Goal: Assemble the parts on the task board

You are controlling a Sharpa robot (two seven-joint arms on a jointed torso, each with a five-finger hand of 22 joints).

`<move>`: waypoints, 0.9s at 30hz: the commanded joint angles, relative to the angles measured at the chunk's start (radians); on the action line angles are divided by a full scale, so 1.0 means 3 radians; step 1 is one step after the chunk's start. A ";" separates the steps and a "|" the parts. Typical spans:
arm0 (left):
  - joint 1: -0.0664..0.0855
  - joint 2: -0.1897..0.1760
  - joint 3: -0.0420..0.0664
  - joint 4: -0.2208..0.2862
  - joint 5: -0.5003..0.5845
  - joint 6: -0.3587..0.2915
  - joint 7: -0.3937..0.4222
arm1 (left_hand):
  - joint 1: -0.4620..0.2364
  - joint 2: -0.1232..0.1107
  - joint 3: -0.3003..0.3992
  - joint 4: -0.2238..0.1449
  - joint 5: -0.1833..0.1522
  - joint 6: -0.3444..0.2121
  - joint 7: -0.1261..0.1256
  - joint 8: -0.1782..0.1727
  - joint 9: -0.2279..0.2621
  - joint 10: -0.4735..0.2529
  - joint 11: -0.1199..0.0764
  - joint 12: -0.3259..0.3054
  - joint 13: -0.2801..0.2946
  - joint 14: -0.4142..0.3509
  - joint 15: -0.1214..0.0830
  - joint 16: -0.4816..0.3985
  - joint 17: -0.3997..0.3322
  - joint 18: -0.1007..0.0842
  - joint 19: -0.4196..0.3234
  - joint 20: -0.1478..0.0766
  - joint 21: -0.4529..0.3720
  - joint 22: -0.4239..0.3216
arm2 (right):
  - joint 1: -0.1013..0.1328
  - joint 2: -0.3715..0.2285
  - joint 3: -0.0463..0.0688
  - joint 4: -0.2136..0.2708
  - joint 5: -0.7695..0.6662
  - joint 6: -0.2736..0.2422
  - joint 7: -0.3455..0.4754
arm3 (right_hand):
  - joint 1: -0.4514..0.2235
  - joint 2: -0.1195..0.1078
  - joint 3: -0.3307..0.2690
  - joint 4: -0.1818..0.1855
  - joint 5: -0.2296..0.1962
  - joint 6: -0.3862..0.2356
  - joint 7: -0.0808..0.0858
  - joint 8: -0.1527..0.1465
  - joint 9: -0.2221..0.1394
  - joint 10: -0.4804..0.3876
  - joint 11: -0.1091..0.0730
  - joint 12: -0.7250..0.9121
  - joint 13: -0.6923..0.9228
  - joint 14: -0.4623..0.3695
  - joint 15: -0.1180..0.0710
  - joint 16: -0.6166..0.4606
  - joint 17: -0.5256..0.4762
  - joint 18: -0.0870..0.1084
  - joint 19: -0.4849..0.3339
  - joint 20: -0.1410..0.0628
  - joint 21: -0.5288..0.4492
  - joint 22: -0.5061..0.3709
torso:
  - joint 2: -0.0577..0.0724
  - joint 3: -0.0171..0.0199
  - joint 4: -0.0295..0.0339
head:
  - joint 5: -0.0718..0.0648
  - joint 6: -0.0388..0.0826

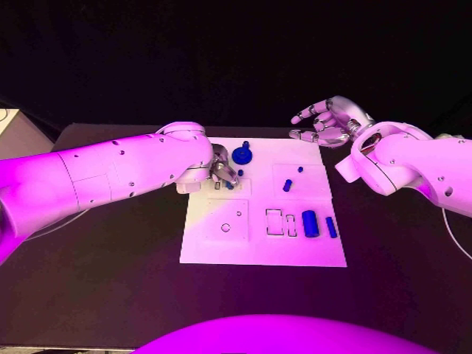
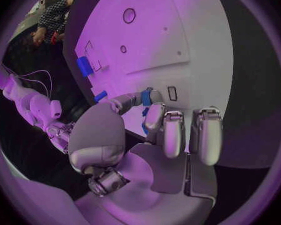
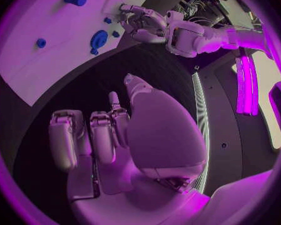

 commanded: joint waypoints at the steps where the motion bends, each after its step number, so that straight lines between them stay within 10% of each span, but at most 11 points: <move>1: -0.0053 -0.0007 -0.0042 -0.0016 0.0003 0.0233 -0.0135 | -0.0027 0.0011 -0.0113 0.0064 -0.0019 0.0190 -0.0163 -0.0026 -0.0021 0.0007 -0.0011 0.0001 0.0001 0.0346 -0.0026 0.0012 0.0878 -0.0053 0.0224 -0.0028 0.0016 0.0698 | -0.0001 -0.0001 0.0000 0.0004 -0.0034 0.0041 0.0014 | -0.0030 0.0011 0.0024 -0.0005 0.0021 -0.0017 -0.0002 0.0020 0.0003 0.0010 -0.0005 0.0010 0.0448 0.0312 -0.0021 -0.0022 0.0747 0.0040 0.0247 -0.0023 0.0002 0.0761 | -0.0001 0.0001 0.0001 | -0.0005 -0.0001; 27: -0.0052 -0.0005 -0.0041 -0.0031 0.0029 0.0191 -0.0133 | -0.0022 0.0007 -0.0331 0.0164 -0.0055 0.0187 -0.0169 -0.0045 -0.0023 -0.0015 -0.0016 -0.0019 -0.0028 0.0346 -0.0031 0.0012 0.0878 -0.0053 0.0223 -0.0033 0.0014 0.0697 | -0.0001 -0.0001 0.0000 0.0009 -0.0034 0.0055 0.0012 | -0.0036 0.0005 0.0033 -0.0007 0.0021 -0.0018 -0.0003 0.0026 0.0005 0.0010 -0.0006 0.0010 0.0446 0.0311 -0.0022 -0.0023 0.0746 0.0041 0.0247 -0.0024 -0.0001 0.0760 | -0.0003 -0.0004 0.0001 | -0.0016 0.0000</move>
